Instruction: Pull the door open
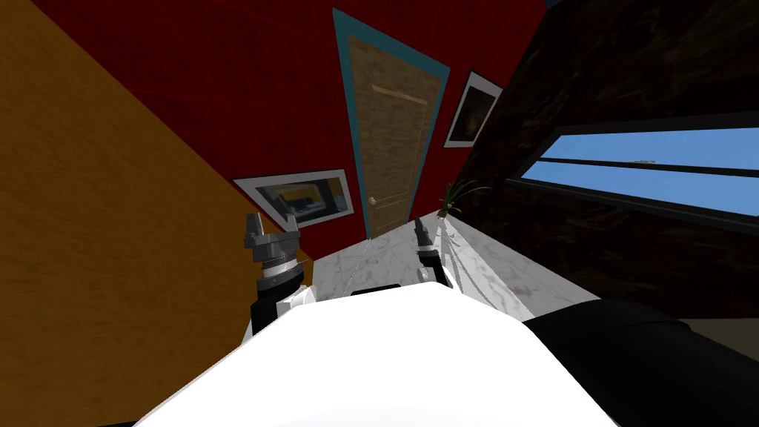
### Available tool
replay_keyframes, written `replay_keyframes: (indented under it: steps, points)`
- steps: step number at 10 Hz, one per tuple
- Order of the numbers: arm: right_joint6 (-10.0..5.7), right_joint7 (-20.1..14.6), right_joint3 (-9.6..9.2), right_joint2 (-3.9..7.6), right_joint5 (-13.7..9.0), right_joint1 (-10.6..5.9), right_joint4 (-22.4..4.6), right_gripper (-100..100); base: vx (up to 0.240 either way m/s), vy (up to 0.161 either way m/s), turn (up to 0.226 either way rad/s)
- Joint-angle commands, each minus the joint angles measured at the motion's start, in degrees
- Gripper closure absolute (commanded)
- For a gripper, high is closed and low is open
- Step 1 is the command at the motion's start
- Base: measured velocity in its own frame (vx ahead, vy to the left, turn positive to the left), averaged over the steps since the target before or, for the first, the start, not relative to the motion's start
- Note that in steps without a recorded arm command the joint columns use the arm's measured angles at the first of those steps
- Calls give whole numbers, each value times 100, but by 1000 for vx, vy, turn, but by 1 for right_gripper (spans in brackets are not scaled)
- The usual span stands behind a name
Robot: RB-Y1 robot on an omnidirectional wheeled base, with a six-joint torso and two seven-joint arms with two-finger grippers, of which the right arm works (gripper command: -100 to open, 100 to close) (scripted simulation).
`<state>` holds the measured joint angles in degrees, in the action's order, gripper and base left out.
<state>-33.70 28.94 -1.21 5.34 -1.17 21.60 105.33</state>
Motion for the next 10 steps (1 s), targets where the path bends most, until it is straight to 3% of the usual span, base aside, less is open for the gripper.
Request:
replay_keyframes:
  steps: [1,10]
  points:
    - [-37,169,12,18,46,-52,-181,-100,98,1,46]
    - [-284,1088,99,102,308,-427,-1346,-100,103,17,61]
